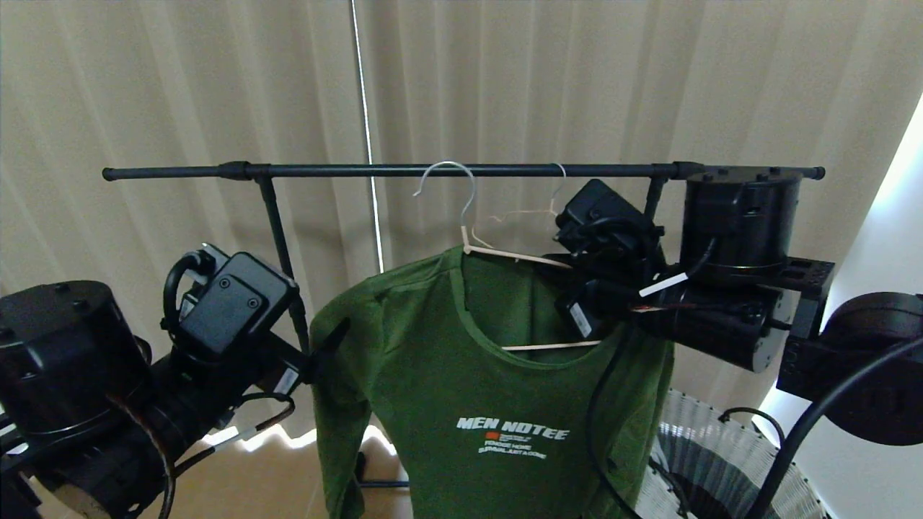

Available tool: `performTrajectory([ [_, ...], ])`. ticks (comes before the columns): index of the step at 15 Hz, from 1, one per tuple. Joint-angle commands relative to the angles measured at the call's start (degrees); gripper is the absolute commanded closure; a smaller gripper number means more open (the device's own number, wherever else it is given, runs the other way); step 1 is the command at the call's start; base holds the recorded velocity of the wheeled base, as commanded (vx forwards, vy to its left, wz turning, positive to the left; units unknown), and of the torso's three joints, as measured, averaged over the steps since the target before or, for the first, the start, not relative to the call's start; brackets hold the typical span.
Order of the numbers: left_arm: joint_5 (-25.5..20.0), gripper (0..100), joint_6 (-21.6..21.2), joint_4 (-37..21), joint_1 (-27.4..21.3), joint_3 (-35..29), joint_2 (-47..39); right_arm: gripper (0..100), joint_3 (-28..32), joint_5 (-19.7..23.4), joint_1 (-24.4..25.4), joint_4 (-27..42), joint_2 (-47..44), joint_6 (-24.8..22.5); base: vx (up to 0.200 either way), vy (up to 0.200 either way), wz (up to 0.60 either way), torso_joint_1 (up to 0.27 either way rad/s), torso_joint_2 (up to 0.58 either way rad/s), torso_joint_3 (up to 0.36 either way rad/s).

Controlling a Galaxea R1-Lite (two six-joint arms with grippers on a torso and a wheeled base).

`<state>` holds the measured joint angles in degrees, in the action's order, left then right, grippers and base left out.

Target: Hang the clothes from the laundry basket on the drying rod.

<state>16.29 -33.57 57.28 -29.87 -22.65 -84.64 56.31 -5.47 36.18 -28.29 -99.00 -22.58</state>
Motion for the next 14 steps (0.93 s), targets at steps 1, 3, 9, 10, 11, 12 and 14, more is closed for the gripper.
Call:
performTrajectory([
  [1, -1.0, 0, 3.1, 0.0, 0.2, 2.9, 1.1, 100, -1.7, 0.1, -1.9, -0.1, 4.4, 0.1, 0.0, 0.0, 0.0, 0.0, 0.0, 0.0],
  [3, -3.5, 0, 5.8, 0.0, 1.1, 5.3, 0.8, 100, -3.5, 0.6, -2.0, -0.1, 7.5, 0.3, 0.0, 0.0, 0.0, 0.0, 0.0, 0.0],
  [9, -10.4, 0, 6.4, 0.0, 5.2, 6.1, -0.2, 100, -4.7, 2.7, -1.6, -0.2, 13.7, 0.9, 0.0, 0.0, 0.0, 0.0, 0.0, 0.0],
  [10, -10.4, 0, 6.5, 0.0, 5.2, 6.2, -0.5, 100, -5.4, 4.3, -1.6, -0.1, 14.8, 0.8, 0.0, 0.0, 0.0, 0.0, 0.0, 0.0],
  [11, -10.4, 0, 6.6, 0.0, 5.2, 6.3, -0.5, 100, -5.8, 4.9, -1.6, -0.1, 15.1, 0.8, 0.0, 0.0, 0.0, 0.0, 0.0, 0.0],
  [12, -10.4, 0, 6.6, 0.0, 5.2, 6.4, -0.5, 100, -6.3, 4.9, -0.4, -0.1, 15.8, 0.7, 0.0, 0.0, 0.0, 0.0, 0.0, 0.0],
  [14, -10.4, 100, 6.5, 0.0, 5.2, 6.3, -0.6, 100, -6.3, 4.9, -0.3, -0.1, 16.0, 0.7, 0.0, 0.0, 0.0, 0.0, 0.0, 0.0],
])
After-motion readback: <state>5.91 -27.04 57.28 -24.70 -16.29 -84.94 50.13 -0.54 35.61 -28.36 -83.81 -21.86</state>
